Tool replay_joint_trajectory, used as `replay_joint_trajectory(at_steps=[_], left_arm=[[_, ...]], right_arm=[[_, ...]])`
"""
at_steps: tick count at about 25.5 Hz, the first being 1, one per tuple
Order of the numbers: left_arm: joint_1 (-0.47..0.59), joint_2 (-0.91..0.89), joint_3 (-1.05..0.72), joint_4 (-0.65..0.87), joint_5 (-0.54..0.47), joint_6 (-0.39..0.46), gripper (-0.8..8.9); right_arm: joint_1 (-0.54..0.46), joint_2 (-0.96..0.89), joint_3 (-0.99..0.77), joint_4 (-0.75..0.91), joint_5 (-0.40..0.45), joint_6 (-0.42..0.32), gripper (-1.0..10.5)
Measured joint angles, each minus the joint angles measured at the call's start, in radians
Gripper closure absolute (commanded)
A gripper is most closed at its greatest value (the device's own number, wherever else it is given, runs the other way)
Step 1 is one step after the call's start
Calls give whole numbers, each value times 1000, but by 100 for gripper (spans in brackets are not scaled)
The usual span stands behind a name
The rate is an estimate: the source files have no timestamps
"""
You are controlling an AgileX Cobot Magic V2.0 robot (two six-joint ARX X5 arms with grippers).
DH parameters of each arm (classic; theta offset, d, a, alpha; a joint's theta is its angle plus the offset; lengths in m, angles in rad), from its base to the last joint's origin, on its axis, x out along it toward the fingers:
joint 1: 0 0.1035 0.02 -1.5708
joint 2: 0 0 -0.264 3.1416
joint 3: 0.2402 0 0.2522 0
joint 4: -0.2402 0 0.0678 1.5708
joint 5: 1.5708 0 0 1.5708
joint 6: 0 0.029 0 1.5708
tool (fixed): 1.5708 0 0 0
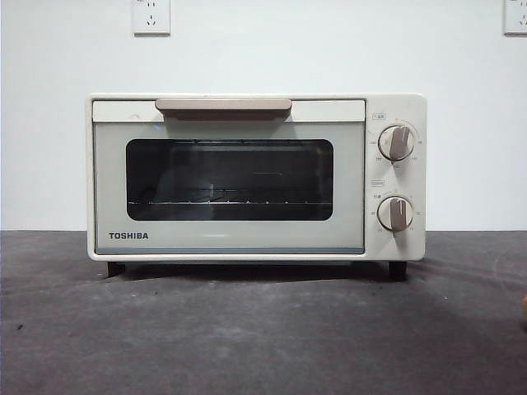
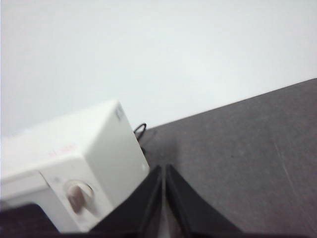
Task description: The left arm flap open the oven, the right arm pick bread and place it into oven, the left arm flap close the oven
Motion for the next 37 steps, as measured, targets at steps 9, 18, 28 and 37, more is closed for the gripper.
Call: replay_joint_trajectory(at_steps=[9, 18, 28, 37], left_arm=[[-16, 261, 283, -55, 140, 24, 798], [-119, 426, 436, -147, 314, 63, 798], [-291, 475, 464, -328, 520, 171, 797], [-322, 473, 465, -366, 527, 224, 774]], right_arm=[[0, 240, 293, -106, -200, 21, 940], [16, 449, 538, -341, -414, -125, 940], [225, 480, 555, -438, -444, -251, 940], [244, 480, 555, -520, -443, -260, 917]])
